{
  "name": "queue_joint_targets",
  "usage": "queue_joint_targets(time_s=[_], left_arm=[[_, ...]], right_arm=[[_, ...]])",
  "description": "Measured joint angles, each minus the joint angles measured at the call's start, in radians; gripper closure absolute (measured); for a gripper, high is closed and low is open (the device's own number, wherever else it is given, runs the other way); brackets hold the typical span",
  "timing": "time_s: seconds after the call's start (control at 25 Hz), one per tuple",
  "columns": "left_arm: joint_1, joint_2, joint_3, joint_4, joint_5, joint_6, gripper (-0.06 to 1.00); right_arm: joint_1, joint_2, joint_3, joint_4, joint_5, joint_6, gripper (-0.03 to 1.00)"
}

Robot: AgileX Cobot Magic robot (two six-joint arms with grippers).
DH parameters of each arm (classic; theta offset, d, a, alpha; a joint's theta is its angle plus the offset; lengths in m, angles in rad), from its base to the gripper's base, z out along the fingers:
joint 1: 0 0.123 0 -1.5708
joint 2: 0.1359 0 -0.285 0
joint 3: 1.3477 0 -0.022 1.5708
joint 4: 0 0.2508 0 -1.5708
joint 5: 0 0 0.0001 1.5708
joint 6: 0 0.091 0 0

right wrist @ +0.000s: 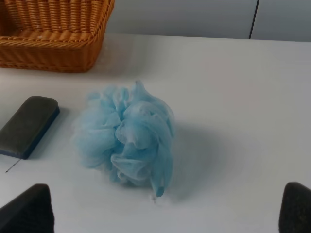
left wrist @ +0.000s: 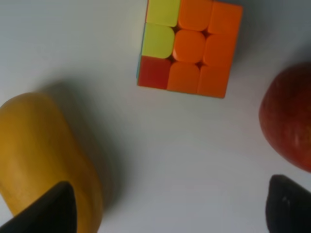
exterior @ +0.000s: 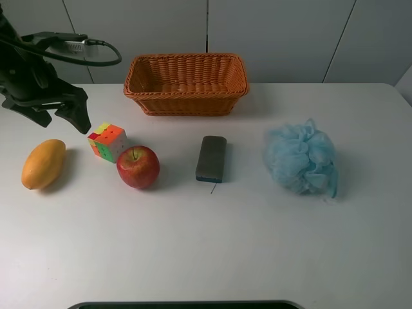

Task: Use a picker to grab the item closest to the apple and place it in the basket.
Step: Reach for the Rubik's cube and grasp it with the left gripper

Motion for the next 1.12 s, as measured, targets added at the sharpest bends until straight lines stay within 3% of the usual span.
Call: queue_joint_targets(time_s=[0.76, 1.12], left_arm=[[-0.079, 0.294, -0.152, 0.053, -0.118, 0.056, 0.2], [-0.088, 0.377, -0.159, 0.065, -0.167, 0.058, 0.2]], right_arm=[[0.0, 0.0, 0.0, 0.0, 0.0, 0.0, 0.27], [0.0, 0.0, 0.0, 0.0, 0.0, 0.0, 0.27]])
